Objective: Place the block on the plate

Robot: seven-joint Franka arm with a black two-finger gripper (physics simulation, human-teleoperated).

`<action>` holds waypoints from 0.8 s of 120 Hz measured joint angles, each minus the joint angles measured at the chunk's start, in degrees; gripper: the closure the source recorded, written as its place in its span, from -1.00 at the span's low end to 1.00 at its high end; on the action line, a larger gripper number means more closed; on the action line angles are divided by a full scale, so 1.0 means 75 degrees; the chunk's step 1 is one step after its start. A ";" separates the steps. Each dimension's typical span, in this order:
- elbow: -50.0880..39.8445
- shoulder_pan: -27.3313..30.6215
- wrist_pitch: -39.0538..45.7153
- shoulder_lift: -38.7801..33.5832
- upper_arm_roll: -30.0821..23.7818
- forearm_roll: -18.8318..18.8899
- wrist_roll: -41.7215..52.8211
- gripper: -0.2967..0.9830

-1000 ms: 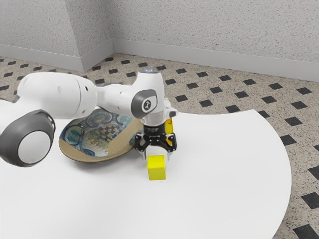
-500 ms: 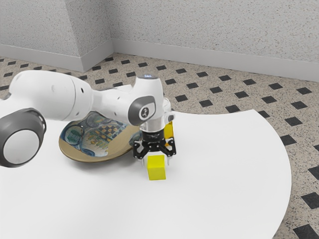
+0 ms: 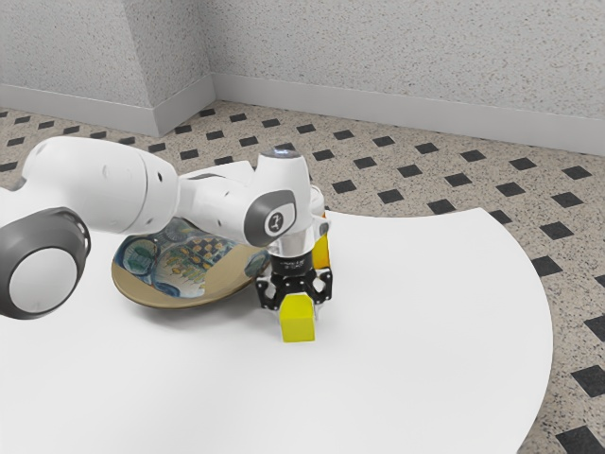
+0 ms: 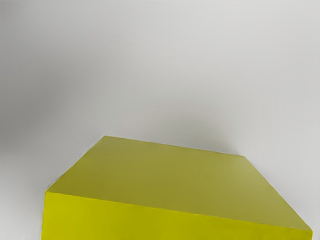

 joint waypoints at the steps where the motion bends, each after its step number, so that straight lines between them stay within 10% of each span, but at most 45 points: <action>1: 0.0000 0.0000 0.0003 -0.0001 0.0000 0.0001 -0.0007 -0.16; 57: 0.0083 0.0195 -0.0109 -0.0842 0.0230 0.0583 -0.0323 0.02; 96: 0.1239 0.2677 -0.0552 -0.0360 0.0068 0.0950 -0.0423 0.01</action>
